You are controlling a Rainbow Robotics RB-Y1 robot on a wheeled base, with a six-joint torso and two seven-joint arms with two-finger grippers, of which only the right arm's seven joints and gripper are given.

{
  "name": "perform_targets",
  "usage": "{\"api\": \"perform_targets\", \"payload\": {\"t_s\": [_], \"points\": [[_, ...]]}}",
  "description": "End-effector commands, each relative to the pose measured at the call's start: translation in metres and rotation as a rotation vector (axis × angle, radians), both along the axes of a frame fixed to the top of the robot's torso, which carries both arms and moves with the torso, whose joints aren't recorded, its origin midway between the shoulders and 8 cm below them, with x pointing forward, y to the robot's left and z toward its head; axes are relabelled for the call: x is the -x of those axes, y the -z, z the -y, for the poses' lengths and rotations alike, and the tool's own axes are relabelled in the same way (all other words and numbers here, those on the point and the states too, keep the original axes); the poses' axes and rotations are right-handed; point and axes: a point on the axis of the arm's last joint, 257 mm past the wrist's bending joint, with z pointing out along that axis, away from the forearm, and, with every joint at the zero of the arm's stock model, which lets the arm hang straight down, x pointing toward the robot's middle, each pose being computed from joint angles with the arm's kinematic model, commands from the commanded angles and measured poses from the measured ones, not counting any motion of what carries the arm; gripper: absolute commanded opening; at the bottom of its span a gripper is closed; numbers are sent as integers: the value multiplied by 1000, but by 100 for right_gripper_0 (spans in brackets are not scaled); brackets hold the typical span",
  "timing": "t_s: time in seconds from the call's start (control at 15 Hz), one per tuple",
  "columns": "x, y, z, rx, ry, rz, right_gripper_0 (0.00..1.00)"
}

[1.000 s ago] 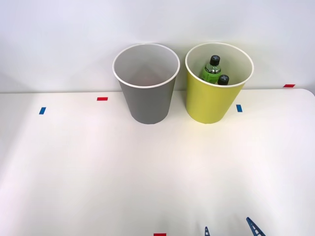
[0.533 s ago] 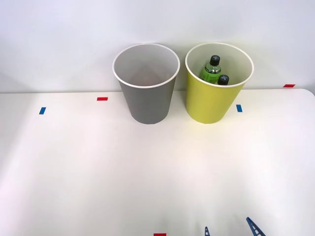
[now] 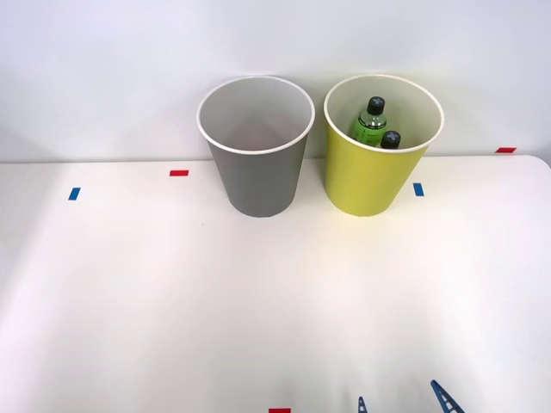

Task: Put cans in the gray bin, plastic bottles in the light green bin

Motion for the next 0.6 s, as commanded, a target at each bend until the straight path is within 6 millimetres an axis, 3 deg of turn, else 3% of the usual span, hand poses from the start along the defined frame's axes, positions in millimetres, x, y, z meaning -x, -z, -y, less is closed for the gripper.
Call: {"api": "perform_targets", "payload": {"t_s": [0.07, 0.6], "points": [[0, 0, 0, 0, 0, 0, 100], [0, 0, 0, 0, 0, 0, 100]]}}
